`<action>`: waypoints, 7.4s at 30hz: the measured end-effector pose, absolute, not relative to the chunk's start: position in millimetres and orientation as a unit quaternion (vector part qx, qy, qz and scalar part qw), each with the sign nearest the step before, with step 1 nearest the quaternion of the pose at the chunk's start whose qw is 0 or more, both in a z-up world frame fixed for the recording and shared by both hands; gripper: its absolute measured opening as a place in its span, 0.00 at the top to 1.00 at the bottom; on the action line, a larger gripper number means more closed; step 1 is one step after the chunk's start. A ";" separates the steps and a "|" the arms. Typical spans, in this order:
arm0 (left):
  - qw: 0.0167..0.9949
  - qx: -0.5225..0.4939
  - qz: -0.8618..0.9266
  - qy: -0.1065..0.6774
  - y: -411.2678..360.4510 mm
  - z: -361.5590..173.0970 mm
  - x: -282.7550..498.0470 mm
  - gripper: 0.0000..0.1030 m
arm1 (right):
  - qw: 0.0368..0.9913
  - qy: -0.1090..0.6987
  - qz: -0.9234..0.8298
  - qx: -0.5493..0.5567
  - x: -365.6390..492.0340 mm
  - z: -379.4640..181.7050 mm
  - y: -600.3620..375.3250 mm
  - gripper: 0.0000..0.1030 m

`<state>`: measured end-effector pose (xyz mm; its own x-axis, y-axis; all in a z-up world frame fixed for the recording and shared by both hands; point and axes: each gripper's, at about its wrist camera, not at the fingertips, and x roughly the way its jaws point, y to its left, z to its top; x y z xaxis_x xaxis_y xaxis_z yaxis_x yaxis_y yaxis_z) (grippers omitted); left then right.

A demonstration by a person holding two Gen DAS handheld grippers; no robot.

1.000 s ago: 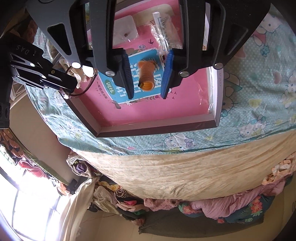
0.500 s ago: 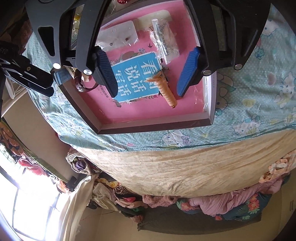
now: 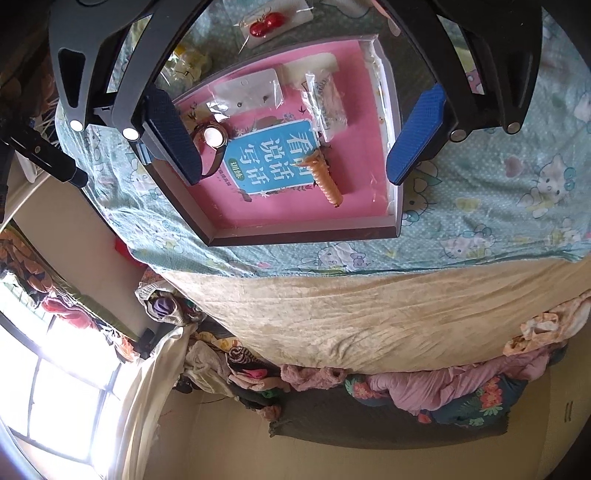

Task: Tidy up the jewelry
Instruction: 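Carry the strap into the box with the right gripper while the left drops the hair tie there, then withdraw both open grippers from the box toward the remaining jewelry, then grasp a clear plastic bag with the right gripper while the left grasps the cream pearl hair clip, then carry the bag over the box with the right gripper while the left carries the pearl clip there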

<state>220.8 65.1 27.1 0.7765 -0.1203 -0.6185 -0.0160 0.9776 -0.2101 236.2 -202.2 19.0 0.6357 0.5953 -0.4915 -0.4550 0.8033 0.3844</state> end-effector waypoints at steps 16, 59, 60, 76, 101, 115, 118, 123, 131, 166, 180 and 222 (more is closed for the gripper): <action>0.939 -0.112 -0.029 0.324 67.4 34.1 182.3 0.09 | 0.904 0.295 0.293 0.096 203.5 34.4 -215.2 0.16; 0.894 -0.069 -0.093 0.432 14.1 -45.3 132.3 0.09 | 0.891 0.389 0.232 0.012 182.3 -38.5 -223.4 0.16; 0.893 -0.066 -0.098 0.434 10.9 -46.5 132.4 0.09 | 0.891 0.392 0.229 0.010 183.2 -40.6 -223.5 0.16; 0.884 -0.059 -0.143 0.441 -24.7 -60.8 159.2 0.27 | 0.866 0.449 0.219 -0.008 211.5 -81.5 -220.6 0.33; 0.866 -0.088 -0.174 0.461 -43.8 -78.7 208.9 0.52 | 0.853 0.451 0.261 0.033 226.1 -83.2 -228.1 0.68; 0.876 -0.098 -0.180 0.436 -46.9 -65.9 200.9 0.76 | 0.867 0.423 0.259 0.040 211.3 -68.4 -242.0 0.68; 0.881 -0.096 -0.179 0.428 -41.7 -55.6 193.8 0.76 | 0.868 0.419 0.264 0.035 206.3 -65.4 -238.2 0.68; 0.889 -0.097 -0.172 0.414 -29.3 -42.9 182.9 0.76 | 0.869 0.412 0.274 0.028 199.1 -59.0 -228.9 0.68; 0.908 -0.107 -0.135 0.381 8.8 -22.5 165.7 0.76 | 0.873 0.388 0.295 0.019 188.8 -38.7 -210.0 0.68; 0.923 -0.123 -0.057 0.359 86.5 -13.5 194.8 0.76 | 0.862 0.346 0.369 -0.024 211.5 6.3 -98.4 0.68; 0.919 -0.120 -0.045 0.373 88.9 -28.2 220.2 0.76 | 0.857 0.369 0.356 -0.035 245.3 -15.9 -84.3 0.68; 0.919 -0.093 -0.025 0.381 85.2 -44.4 235.0 0.76 | 0.863 0.385 0.327 -0.008 251.3 -37.5 -94.1 0.43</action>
<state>235.0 85.2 -44.4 0.7082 -0.1164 -0.6963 -0.0257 0.9814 -0.1902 251.3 -94.1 -37.5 0.4895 0.5588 -0.6694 -0.5708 0.7857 0.2385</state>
